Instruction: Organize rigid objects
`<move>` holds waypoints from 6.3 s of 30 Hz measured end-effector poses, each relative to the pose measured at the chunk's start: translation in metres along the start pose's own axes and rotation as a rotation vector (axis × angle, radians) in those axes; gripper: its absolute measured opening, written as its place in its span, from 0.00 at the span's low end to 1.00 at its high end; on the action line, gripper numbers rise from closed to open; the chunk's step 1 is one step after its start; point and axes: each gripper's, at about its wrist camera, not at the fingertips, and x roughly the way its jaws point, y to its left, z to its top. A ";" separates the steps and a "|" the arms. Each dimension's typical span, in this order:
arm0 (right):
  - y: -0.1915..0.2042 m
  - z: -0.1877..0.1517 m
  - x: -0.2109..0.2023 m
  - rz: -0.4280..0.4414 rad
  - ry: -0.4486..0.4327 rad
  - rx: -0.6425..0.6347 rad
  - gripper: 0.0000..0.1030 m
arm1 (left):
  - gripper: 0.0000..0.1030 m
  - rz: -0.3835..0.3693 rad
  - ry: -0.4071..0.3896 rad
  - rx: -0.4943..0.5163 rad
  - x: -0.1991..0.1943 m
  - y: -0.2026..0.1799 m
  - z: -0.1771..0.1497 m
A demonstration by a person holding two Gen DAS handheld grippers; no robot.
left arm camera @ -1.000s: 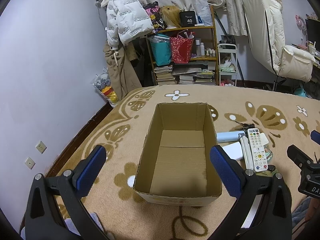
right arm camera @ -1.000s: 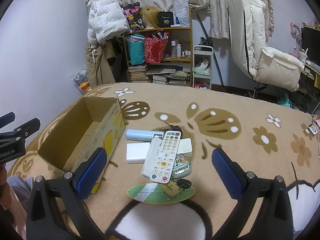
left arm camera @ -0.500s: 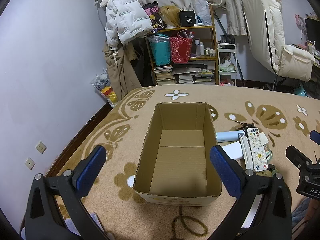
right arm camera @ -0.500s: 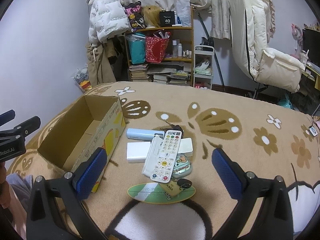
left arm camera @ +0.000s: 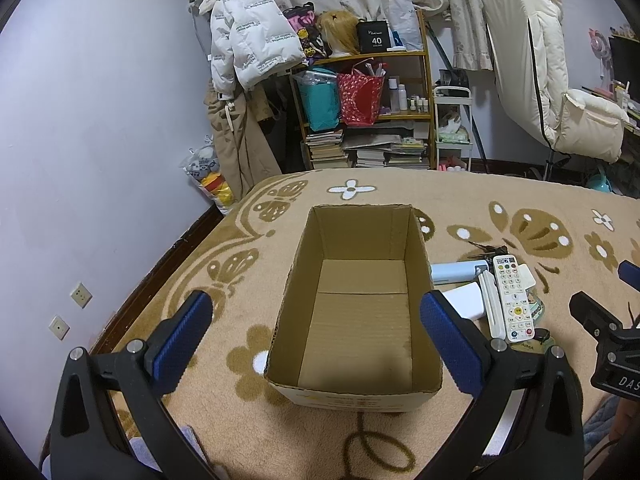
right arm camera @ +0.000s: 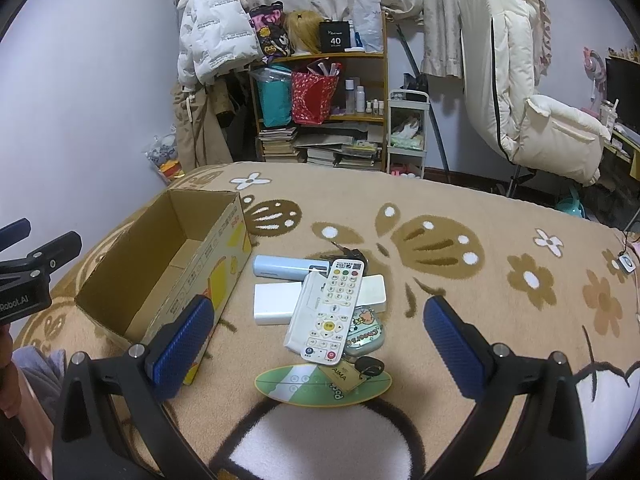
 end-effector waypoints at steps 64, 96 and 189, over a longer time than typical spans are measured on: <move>-0.036 -0.010 0.180 0.019 0.382 0.133 0.80 | 0.85 0.058 0.647 0.008 0.203 0.056 -0.007; -0.013 -0.023 0.169 0.063 0.372 0.126 0.43 | 0.10 -0.026 0.666 0.107 0.195 0.027 -0.014; -0.002 0.031 0.127 0.134 0.236 0.114 0.92 | 0.13 -0.021 0.648 0.051 0.196 0.038 -0.010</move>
